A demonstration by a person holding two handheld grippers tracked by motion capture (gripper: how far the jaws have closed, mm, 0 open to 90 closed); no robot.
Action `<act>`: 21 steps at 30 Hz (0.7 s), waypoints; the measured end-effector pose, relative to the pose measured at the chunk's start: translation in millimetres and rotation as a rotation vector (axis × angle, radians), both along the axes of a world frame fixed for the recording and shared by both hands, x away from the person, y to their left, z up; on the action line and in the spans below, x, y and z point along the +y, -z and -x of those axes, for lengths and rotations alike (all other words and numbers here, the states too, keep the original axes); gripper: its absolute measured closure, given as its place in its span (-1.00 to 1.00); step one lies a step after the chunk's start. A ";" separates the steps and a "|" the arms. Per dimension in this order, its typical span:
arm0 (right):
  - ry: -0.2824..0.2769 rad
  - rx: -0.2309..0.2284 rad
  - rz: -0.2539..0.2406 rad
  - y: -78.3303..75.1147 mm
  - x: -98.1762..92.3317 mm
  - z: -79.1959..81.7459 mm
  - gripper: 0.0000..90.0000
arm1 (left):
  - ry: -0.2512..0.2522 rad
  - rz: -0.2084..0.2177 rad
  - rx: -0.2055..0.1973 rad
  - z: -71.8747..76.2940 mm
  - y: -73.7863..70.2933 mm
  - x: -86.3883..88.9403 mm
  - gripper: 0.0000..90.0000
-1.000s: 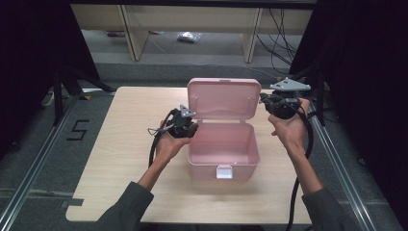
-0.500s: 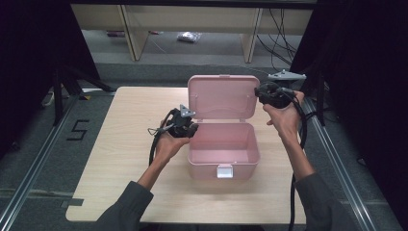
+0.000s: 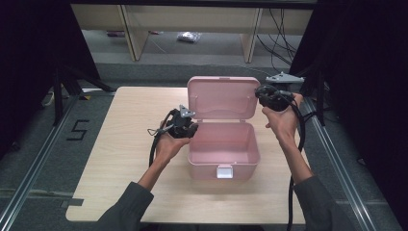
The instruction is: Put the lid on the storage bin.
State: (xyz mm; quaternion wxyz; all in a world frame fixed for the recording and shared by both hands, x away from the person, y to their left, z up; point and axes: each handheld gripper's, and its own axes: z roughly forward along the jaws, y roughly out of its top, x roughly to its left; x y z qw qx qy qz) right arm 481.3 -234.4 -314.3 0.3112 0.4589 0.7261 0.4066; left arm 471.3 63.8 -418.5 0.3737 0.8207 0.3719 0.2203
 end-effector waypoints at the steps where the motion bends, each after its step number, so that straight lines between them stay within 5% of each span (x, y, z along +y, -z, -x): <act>1: -0.002 -0.003 0.004 0.2 -0.3 1.8 0.89 | -0.001 -0.001 0.000 0.0 0.1 -0.1 0.68; 10: -0.018 -0.025 0.002 1.5 -1.8 19.4 0.89 | -0.024 0.034 0.007 1.0 2.1 0.1 0.66; 14: -0.034 -0.034 0.001 2.3 -3.2 25.2 0.89 | -0.034 0.081 -0.004 1.9 5.0 -2.4 0.62; 16: -0.023 -0.028 0.000 2.4 -3.1 29.1 0.89 | -0.035 0.065 -0.002 1.7 4.8 -0.8 0.59; 19: -0.037 -0.046 0.017 3.8 -5.1 31.1 0.89 | -0.048 0.110 0.023 3.8 3.1 2.5 0.32; 21: -0.038 -0.032 0.005 4.1 -4.8 34.1 0.89 | -0.034 0.088 0.016 6.0 -1.1 9.5 0.20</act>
